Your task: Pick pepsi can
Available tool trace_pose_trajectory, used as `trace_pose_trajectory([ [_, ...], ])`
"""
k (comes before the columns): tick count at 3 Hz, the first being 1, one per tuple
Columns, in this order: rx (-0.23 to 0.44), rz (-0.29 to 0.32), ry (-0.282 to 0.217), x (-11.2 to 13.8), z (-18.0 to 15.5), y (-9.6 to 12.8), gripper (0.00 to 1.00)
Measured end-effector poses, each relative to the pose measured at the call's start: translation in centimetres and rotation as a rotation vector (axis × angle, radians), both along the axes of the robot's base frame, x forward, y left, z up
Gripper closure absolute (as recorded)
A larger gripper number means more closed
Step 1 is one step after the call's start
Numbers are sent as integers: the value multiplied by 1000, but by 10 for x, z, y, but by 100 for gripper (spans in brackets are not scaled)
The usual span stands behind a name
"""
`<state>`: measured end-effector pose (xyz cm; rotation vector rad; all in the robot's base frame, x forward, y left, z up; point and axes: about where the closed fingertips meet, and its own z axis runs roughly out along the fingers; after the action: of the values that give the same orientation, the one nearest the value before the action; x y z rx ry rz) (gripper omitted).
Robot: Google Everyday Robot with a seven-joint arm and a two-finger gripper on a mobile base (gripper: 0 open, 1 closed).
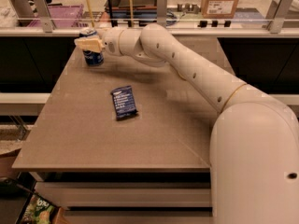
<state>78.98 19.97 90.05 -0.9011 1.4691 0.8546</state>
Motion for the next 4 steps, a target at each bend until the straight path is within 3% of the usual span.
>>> trace_pose_trajectory([
  [2, 1, 8, 2, -2, -1, 6, 88],
  [3, 1, 12, 2, -3, -1, 9, 100],
  [4, 5, 33, -3, -5, 1, 10, 100],
])
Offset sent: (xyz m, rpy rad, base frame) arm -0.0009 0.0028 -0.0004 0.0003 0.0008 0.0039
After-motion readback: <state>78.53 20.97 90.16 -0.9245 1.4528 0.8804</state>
